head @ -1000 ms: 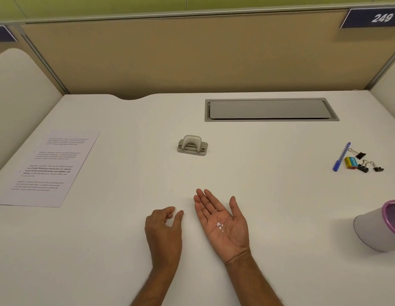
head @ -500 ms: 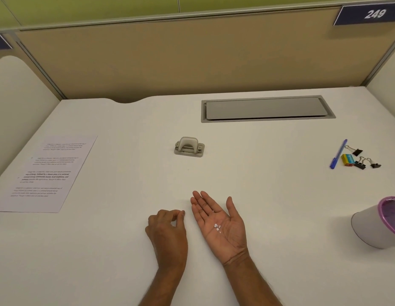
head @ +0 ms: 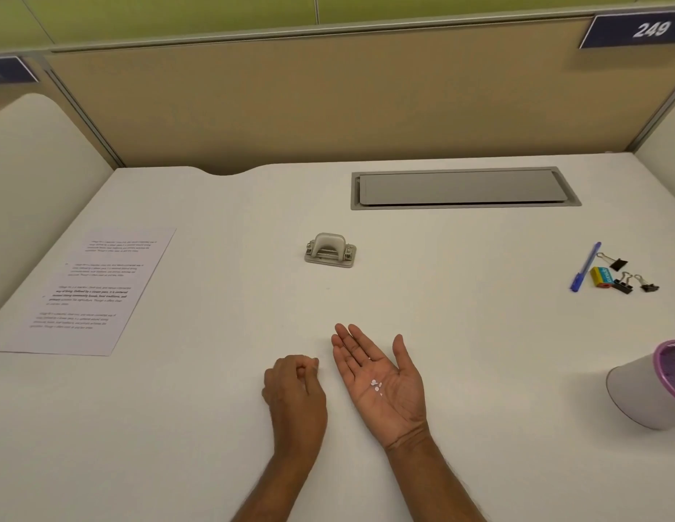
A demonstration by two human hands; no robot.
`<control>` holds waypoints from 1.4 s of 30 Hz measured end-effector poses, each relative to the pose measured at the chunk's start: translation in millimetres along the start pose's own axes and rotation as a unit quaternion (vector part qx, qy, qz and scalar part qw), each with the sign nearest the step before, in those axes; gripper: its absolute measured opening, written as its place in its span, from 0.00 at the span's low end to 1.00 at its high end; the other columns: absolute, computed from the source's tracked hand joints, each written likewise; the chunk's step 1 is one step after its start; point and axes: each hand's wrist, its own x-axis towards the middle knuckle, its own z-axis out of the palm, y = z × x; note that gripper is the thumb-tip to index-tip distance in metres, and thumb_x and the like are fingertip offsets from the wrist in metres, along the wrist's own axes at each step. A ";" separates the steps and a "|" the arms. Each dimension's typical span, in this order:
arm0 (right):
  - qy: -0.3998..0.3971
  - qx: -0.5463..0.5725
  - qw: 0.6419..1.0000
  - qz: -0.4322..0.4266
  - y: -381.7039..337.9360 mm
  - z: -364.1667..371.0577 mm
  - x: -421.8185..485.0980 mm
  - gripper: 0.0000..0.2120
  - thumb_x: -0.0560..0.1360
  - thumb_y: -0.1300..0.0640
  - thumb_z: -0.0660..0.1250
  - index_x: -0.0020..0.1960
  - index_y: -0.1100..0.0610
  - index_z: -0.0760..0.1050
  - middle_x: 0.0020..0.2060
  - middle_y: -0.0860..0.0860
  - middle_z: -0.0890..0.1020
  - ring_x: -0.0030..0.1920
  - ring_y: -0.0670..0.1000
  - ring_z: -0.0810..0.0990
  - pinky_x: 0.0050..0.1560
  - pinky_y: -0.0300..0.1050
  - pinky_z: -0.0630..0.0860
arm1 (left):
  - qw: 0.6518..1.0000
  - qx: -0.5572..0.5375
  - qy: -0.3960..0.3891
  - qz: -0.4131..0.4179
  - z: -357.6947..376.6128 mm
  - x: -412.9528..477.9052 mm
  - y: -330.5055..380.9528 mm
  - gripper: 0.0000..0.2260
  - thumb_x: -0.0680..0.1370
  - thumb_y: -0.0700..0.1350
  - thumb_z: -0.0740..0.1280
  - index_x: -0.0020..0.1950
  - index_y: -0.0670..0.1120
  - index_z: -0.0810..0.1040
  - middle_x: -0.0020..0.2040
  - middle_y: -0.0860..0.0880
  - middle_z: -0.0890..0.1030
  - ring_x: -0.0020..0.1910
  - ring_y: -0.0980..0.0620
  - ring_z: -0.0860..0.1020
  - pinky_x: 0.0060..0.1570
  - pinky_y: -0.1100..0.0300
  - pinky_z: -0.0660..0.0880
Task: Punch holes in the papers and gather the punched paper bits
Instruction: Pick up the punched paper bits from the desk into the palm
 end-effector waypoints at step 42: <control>-0.008 0.014 1.000 0.006 -0.8 -2.9 1.8 0.34 0.82 0.40 0.58 0.72 0.69 0.68 0.73 0.66 0.69 0.74 0.64 0.69 0.77 0.56 0.60 | 0.997 0.032 -0.036 0.066 -9.8 10.6 -8.6 0.03 0.74 0.37 0.73 0.44 0.44 0.84 0.40 0.52 0.82 0.44 0.52 0.77 0.47 0.57 0.76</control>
